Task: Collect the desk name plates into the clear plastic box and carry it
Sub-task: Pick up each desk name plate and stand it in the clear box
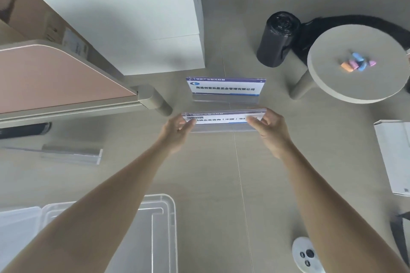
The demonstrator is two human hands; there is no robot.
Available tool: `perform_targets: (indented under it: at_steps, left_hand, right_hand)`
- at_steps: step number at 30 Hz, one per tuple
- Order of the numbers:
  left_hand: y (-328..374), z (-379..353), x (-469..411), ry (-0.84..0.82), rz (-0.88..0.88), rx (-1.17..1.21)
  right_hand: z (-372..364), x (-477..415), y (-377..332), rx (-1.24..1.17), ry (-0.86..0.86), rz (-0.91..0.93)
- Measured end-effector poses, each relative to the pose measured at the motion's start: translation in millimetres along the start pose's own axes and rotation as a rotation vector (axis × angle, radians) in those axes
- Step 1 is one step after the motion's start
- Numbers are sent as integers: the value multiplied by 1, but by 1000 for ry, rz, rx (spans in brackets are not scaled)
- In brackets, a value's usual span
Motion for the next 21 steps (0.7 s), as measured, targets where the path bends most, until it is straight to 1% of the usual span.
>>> perform_targets:
  at_steps: [2, 4, 7, 12, 15, 18, 21]
  left_hand:
    - [3, 3, 3, -9, -47, 1]
    - [8, 5, 9, -19, -93, 15]
    - [17, 9, 23, 24, -116, 48]
    - [34, 29, 54, 82, -153, 313]
    - [49, 51, 74, 204, -185, 351]
    - [61, 80, 104, 360, -260, 307]
    - [57, 111, 139, 422, -315, 309]
  right_hand:
    - [-1, 3, -4, -26, 1, 21]
    - [-1, 9, -11, -102, -11, 36]
    - [-4, 21, -21, -202, -24, 46]
    - [-18, 54, -52, -244, 16, 49]
    - [-33, 78, -76, -257, 42, 43]
    - [-48, 104, -104, -294, 55, 49]
    - [-67, 134, -130, -357, 30, 62]
Point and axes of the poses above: each hand's wrist, its own x-axis away from the middle knuckle, its own z-axis out of the back of the hand, y = z × x, the point moved 1 cm from there along -x, towards the middle knuckle
